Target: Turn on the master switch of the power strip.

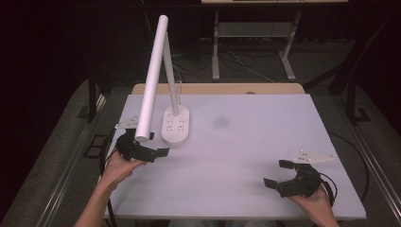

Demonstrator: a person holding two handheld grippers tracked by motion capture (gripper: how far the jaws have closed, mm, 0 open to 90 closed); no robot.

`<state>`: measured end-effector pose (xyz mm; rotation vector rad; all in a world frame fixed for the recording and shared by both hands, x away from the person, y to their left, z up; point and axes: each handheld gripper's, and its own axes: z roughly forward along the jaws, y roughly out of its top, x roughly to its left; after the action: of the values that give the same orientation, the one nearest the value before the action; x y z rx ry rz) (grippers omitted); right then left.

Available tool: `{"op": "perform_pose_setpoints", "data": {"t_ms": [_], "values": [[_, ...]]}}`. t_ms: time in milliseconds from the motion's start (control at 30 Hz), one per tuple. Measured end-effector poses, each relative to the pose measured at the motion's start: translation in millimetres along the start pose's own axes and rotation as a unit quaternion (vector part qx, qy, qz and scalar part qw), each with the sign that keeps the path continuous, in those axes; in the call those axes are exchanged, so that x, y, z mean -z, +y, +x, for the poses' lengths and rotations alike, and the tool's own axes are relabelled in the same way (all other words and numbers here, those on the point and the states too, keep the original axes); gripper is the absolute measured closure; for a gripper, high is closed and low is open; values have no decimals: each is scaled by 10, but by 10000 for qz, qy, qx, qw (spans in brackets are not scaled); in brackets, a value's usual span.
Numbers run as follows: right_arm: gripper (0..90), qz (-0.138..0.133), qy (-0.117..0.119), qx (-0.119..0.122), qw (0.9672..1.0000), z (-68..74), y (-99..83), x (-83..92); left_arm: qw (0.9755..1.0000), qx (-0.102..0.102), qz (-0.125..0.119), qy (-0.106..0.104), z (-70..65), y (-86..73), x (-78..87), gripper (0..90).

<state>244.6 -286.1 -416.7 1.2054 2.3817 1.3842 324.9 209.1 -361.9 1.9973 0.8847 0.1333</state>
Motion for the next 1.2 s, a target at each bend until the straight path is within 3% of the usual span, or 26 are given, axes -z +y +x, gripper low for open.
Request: {"op": "perform_pose_setpoints", "data": {"t_ms": [367,833,1200], "values": [[1,27,5,29,10000,-2,-3,-14,9999,115,9,110,144,78,19,25],[1,47,-15,-2,10000,-9,-10,-14,9993,56,106,347,344,271,46,35],[0,44,-14,5,10000,-9,-12,-13,9991,4,169,387,452,386,-14,42]]}}
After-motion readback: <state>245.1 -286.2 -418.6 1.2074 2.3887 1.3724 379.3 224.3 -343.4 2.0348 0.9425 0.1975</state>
